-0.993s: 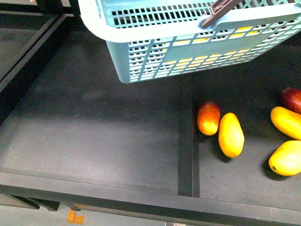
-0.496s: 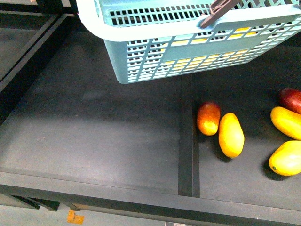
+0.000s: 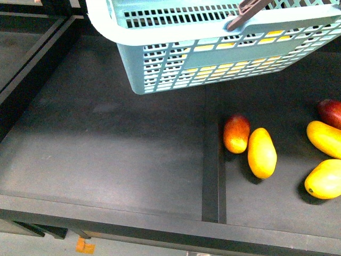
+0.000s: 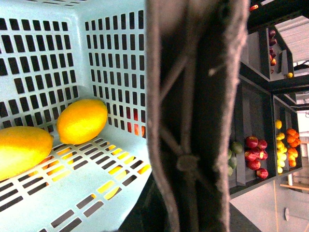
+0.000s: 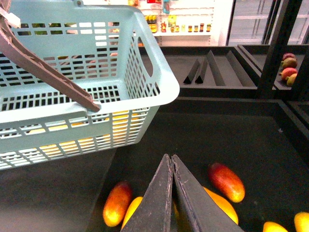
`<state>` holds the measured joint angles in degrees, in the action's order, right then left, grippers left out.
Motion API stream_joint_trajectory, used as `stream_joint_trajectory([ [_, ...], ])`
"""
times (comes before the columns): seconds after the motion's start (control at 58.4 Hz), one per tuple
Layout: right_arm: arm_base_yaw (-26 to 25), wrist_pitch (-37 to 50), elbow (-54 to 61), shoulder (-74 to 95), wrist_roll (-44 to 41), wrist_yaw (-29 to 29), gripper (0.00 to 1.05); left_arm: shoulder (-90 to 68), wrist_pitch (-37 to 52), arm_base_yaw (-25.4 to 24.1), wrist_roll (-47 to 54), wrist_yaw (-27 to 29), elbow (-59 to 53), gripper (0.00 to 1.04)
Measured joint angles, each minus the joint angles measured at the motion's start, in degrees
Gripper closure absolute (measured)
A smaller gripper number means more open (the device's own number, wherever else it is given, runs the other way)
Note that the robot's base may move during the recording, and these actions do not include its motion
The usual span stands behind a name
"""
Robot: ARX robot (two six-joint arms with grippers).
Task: Pick lemon and mango into basket
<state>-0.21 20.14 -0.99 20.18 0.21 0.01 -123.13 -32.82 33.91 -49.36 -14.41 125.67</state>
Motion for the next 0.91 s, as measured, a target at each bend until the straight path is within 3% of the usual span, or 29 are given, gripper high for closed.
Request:
stream_joint_trajectory([
  [0.531, 0.0, -9.86, 0.0, -9.92, -0.02, 0.0, 1.03, 0.0, 0.0, 0.0, 0.0, 0.02, 0.0, 1.0],
  [0.651, 0.07, -19.5, -0.02, -18.45, -0.02, 0.0, 1.03, 0.0, 0.0, -0.02, 0.0, -0.07, 0.0, 1.0],
  [0.907, 0.11, -20.04, -0.02, -19.8, -0.02, 0.02, 1.03, 0.0, 0.0, -0.04, -0.02, -0.02, 0.0, 1.0],
])
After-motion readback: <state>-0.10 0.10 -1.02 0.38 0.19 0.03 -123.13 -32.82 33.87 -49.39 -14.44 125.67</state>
